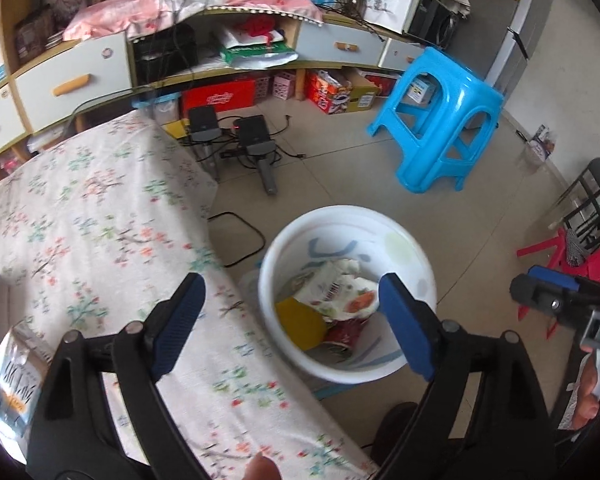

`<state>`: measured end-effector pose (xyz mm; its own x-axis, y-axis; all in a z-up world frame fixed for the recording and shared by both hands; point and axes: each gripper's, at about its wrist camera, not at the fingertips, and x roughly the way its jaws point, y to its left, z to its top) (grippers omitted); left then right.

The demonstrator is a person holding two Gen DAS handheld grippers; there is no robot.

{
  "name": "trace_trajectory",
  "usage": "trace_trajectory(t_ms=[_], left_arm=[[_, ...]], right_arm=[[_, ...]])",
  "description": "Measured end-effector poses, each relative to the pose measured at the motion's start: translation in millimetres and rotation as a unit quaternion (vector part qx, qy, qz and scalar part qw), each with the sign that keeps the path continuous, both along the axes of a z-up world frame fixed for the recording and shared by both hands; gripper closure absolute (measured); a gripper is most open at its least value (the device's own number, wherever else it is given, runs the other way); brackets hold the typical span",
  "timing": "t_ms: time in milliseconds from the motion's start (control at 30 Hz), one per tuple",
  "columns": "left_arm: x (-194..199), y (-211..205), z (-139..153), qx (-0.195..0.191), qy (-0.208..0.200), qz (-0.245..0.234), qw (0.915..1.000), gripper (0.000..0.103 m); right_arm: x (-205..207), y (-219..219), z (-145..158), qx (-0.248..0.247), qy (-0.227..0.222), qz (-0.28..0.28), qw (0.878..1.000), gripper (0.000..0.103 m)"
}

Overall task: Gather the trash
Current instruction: 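Carry tissue and nut snack bag to the white bucket and release both, then move both tools back over the table toward the yellow wrapper and bottle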

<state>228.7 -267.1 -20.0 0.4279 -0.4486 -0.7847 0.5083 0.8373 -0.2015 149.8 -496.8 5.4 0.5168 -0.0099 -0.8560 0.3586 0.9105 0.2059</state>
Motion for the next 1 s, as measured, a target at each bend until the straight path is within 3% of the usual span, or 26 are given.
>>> trace_trajectory(t_ms=[100,667,1000], left_arm=[[0,17,2,0.000,0.003,0.012,0.9999,0.008],[-58,131,28,0.012,-0.022,0.076,0.9968,0.003],[-94,198,33,0.079,-0.021,0.140,0.9868,0.002]], right_arm=[[0,5,3,-0.003,-0.003,0.007,1.000,0.026],[-17,98,24,-0.014,-0.034,0.112,0.993,0.024],[-23,143,30,-0.022,-0.045,0.163,0.985,0.021]])
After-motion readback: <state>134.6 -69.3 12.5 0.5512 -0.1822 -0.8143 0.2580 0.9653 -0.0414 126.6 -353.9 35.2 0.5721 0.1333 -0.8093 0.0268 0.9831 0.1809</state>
